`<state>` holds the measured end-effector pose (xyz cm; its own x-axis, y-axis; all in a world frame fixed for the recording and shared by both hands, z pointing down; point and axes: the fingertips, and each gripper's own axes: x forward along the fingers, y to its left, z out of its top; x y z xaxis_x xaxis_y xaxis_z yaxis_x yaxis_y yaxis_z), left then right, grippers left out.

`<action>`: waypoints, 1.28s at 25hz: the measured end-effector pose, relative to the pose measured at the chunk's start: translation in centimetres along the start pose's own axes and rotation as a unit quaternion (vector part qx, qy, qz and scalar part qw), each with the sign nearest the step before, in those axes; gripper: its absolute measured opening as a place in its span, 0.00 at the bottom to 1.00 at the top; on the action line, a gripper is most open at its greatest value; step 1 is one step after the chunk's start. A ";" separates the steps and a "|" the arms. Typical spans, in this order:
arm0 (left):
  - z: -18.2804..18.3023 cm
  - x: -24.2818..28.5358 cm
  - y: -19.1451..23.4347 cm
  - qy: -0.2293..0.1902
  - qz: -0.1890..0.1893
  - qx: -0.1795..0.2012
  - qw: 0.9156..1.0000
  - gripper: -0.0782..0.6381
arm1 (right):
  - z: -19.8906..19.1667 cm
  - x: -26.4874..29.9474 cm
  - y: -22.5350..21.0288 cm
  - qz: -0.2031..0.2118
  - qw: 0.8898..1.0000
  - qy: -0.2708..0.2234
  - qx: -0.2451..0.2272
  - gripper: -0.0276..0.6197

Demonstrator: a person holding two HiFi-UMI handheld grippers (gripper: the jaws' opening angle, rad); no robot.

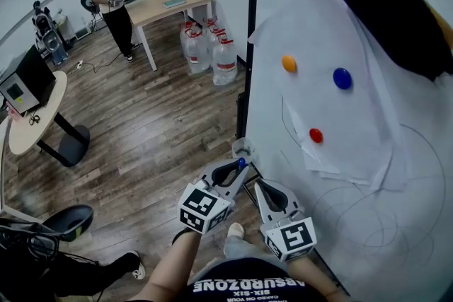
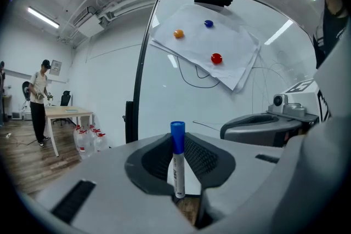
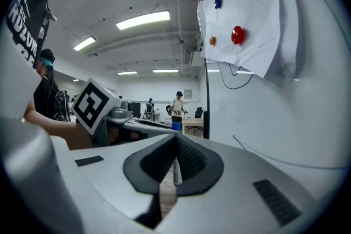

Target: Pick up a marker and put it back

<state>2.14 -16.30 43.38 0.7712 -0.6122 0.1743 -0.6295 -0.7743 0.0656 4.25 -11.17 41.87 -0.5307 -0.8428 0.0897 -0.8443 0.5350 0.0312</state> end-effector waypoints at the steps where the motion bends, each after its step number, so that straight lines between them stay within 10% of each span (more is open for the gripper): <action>1: -0.1 -0.2 -0.2 0.002 0.000 0.003 1.000 0.21 | 0.0 -0.1 0.1 0.001 1.000 0.001 0.000 0.04; 32: -0.3 -2.9 -2.6 -0.002 0.005 0.021 1.000 0.21 | -0.3 -1.7 1.2 -0.006 1.000 0.005 0.002 0.04</action>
<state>1.54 -12.48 43.03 0.7648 -0.6213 0.1708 -0.6333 -0.7736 0.0221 4.19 -9.11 42.06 -0.5205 -0.8480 0.0997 -0.8504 0.5254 0.0291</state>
